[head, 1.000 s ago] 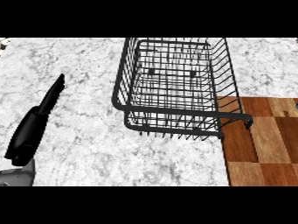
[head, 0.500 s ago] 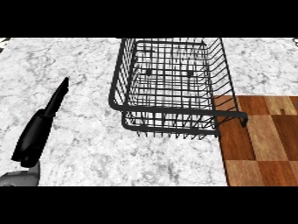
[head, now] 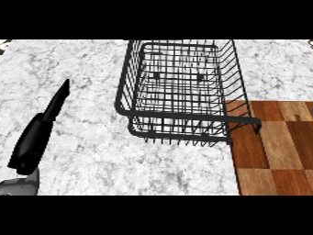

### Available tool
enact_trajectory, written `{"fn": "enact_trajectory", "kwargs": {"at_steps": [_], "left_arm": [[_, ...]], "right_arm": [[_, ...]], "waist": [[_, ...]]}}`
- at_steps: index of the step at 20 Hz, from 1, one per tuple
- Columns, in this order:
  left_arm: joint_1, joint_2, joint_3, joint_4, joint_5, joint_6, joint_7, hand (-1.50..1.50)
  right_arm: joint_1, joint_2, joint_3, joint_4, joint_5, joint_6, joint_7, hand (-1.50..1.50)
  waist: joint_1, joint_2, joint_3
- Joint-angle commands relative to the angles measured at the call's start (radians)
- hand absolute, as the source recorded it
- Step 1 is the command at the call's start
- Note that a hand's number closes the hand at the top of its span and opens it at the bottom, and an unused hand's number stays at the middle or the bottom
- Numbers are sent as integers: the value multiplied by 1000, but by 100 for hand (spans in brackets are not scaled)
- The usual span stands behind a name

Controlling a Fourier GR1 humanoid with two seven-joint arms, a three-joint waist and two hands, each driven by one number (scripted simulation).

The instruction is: Pick the bell pepper from the cutting board and place it in the tiered basket

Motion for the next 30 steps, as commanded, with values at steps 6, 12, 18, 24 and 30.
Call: {"fn": "enact_trajectory", "kwargs": {"at_steps": [6,12,18,24,30], "left_arm": [[27,7,-1,-14,0,-22,-20,0],[-6,11,26,62,11,-18,-71,0],[-20,-21,4,94,-22,12,-79,0],[-67,-37,-14,46,-37,13,10,0],[-7,-29,-6,19,-14,-9,-26,0]], "right_arm": [[-244,121,78,-205,-177,92,449,150],[-509,260,230,-171,-193,31,762,150],[-557,356,308,-78,-169,-27,819,150],[-653,514,438,-27,-99,-113,914,150],[-593,630,442,147,7,-344,777,150]], "waist": [[10,1,0],[20,2,-2],[12,6,0],[12,4,0],[22,8,1]]}}
